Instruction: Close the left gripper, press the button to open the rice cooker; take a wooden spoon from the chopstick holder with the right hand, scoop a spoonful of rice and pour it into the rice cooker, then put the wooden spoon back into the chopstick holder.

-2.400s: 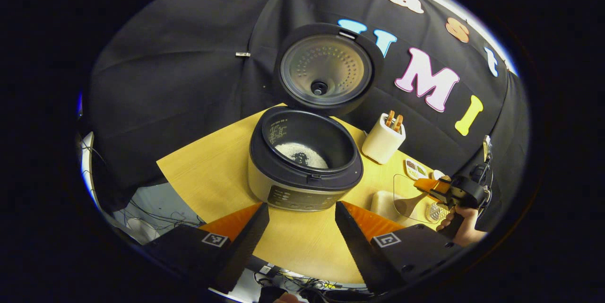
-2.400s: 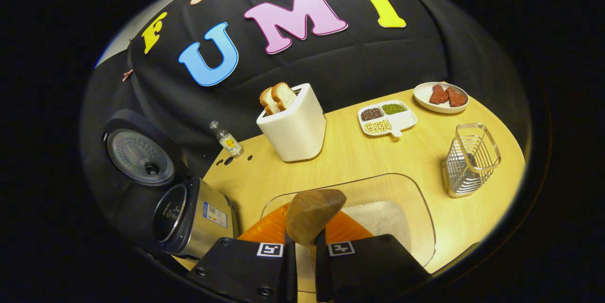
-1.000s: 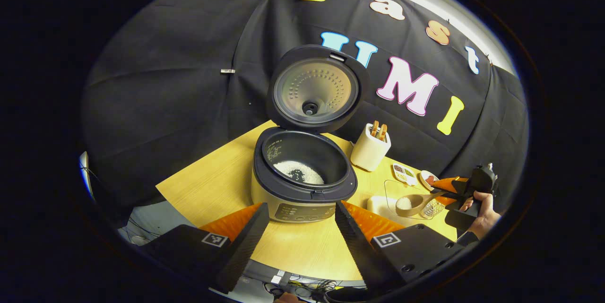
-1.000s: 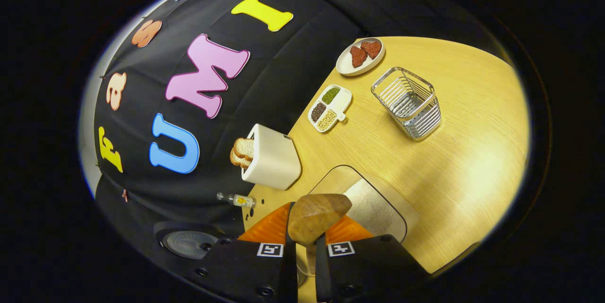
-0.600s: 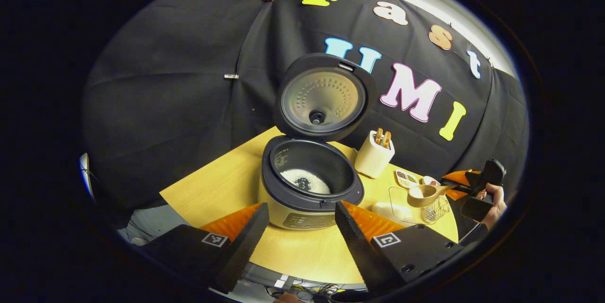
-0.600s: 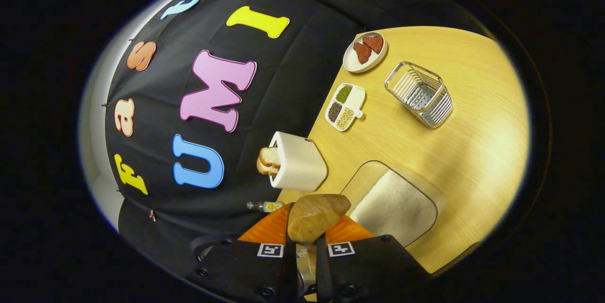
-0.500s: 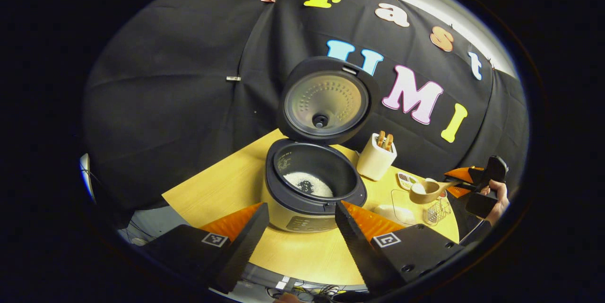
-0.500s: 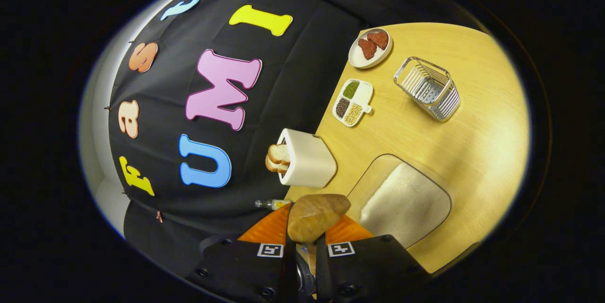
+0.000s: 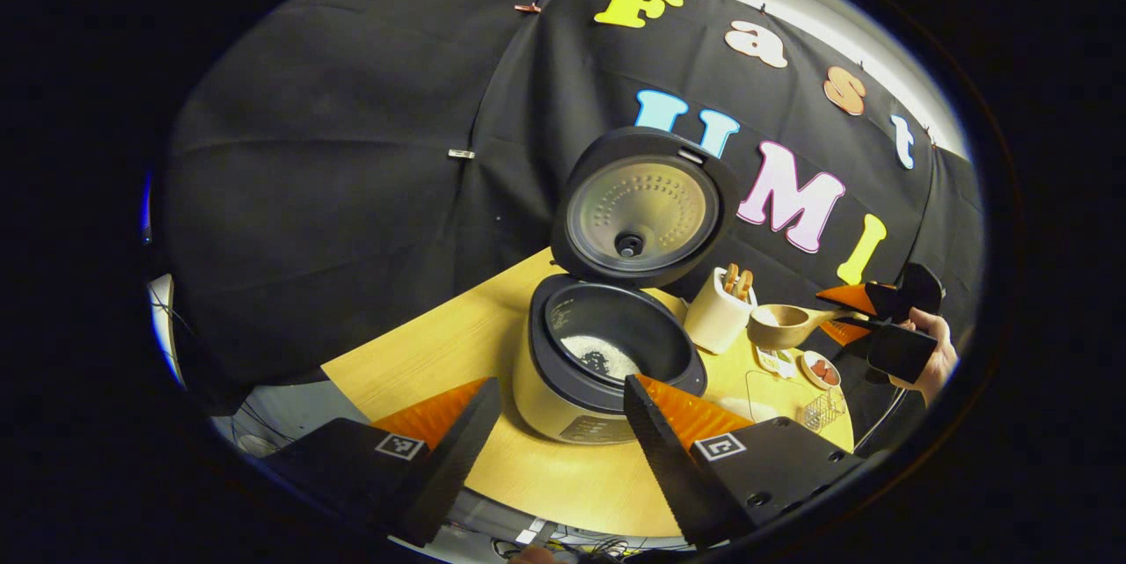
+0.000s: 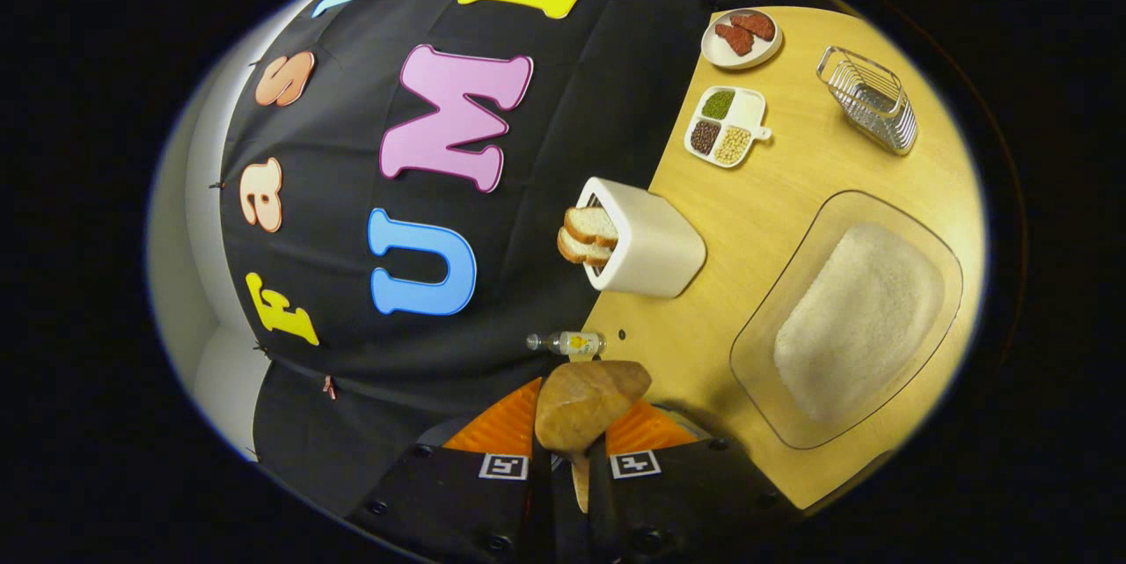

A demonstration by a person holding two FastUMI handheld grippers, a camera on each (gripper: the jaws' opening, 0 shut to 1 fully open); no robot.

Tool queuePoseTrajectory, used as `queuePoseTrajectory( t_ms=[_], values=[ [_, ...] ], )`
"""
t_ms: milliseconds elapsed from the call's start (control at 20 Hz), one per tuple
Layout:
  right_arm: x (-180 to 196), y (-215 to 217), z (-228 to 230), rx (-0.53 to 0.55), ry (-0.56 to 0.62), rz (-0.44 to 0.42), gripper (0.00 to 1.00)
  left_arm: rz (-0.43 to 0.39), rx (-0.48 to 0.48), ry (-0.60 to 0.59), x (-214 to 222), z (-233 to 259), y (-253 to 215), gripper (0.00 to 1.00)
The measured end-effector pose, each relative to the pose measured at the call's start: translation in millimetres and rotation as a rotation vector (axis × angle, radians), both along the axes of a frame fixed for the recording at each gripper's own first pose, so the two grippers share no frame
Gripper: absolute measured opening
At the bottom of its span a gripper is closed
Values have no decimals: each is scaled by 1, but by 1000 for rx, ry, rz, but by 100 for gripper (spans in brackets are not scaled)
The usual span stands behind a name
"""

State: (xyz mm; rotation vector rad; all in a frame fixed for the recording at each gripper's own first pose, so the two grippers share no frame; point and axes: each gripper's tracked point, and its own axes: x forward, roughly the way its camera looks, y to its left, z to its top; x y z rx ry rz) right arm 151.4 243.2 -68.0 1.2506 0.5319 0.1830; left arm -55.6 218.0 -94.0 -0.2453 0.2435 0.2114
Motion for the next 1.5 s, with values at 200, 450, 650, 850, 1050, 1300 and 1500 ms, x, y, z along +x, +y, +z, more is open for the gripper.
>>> queuePoseTrajectory(
  t_ms=[200,450,650,850,1050,1300,1500],
  values=[
    [5,48,3,-41,-24,66,19,26,5,2,-6,-1,15,95],
    [8,104,11,-190,-119,158,19,59,-6,11,-7,-6,31,95],
    [8,131,11,-380,-241,210,19,76,1,10,-8,-5,40,95],
    [2,158,1,-575,-359,296,19,91,-10,10,-10,-6,47,96],
    [0,185,-4,-684,-450,361,19,111,-25,23,-16,-10,55,95],
    [0,203,-13,-784,-531,408,19,126,-15,32,-21,-11,62,95],
    [1,213,-10,-878,-620,433,19,128,-11,34,-20,-9,63,95]
  ],
)
